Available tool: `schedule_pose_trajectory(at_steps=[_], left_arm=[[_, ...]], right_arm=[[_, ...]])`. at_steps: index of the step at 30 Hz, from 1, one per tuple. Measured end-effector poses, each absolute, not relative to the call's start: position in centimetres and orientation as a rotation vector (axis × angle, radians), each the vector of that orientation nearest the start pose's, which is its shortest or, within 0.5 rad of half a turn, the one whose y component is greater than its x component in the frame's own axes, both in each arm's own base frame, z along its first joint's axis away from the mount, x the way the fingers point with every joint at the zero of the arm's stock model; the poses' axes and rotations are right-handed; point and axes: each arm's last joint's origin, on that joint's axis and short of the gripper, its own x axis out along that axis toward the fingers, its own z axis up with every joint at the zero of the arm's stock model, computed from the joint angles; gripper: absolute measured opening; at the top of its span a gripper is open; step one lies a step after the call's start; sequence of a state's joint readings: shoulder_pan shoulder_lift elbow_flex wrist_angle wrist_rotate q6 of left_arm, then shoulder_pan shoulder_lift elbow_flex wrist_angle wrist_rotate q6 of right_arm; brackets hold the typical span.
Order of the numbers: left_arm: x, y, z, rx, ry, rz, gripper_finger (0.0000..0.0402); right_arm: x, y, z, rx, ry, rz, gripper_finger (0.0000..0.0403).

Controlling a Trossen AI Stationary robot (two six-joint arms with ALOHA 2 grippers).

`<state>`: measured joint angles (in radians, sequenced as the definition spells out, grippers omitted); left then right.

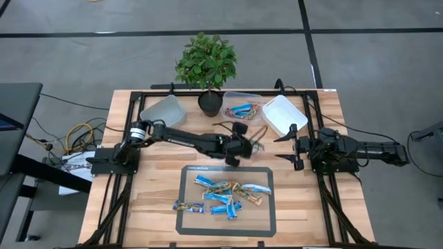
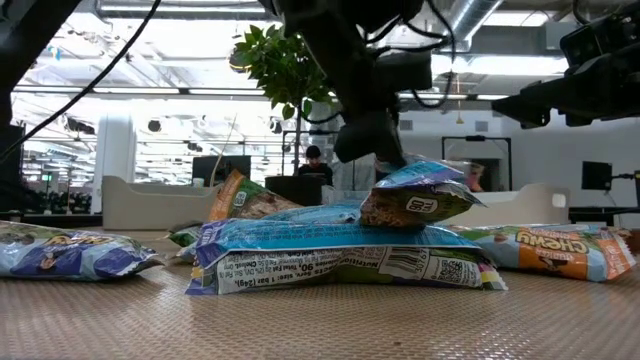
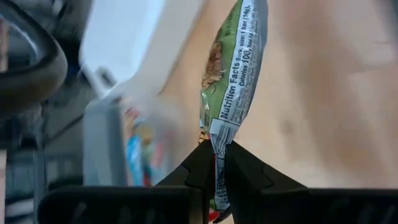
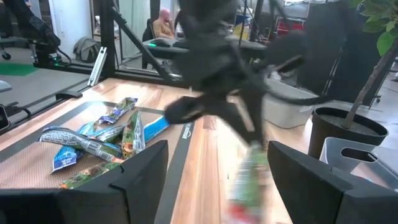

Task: Pick and place Granola Bars by type
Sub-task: Put the red granola bar into the transparent bin

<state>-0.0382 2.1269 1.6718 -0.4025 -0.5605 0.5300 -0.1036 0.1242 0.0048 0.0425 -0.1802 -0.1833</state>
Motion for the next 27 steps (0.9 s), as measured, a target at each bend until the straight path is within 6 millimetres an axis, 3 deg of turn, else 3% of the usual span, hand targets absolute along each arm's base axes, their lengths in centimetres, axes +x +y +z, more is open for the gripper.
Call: schedule_pose_trajectory(at_steps=[8, 14, 22, 27], left_arm=[[46.4, 6.2, 20.9, 0.642, 0.946, 0.584, 0.0027], [45.9, 9.8, 21.0, 0.574, 0.947, 0.675, 0.0027], [45.9, 11.1, 21.2, 0.542, 0.920, 0.665, 0.0031], [45.9, 11.3, 21.3, 0.565, 0.918, 0.648, 0.0069]], right_arm=[[10.4, -0.6, 15.9, -0.172, 0.069, 0.084, 0.0270], [10.4, -0.6, 15.9, -0.173, 0.069, 0.083, 0.0270], [10.4, -0.6, 15.9, -0.172, 0.069, 0.083, 0.0270], [10.4, -0.6, 15.9, -0.173, 0.069, 0.083, 0.0270]])
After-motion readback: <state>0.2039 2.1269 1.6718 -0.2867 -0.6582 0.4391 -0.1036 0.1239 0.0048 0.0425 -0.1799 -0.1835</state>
